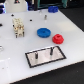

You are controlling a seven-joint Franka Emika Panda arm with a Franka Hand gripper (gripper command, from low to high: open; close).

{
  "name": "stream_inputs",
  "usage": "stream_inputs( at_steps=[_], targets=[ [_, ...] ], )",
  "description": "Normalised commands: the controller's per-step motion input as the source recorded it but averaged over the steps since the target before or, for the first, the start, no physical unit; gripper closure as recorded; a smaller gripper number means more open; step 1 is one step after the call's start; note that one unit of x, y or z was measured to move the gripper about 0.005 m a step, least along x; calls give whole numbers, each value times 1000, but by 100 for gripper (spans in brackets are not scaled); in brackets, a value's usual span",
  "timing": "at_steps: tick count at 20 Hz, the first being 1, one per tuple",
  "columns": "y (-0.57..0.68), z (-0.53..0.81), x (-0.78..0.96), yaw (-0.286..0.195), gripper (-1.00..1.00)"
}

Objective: Insert the blue gear onto the right peg, followed by the red gear

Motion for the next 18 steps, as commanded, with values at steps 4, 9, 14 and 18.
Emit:
stream_inputs(
  at_steps=[4, 9, 14, 18],
  targets=[
    [444, -356, -572, 0, -100],
    [357, -431, -492, 0, -100],
    [173, -575, -379, 0, -100],
    [95, -605, -280, 0, -100]
  ],
)
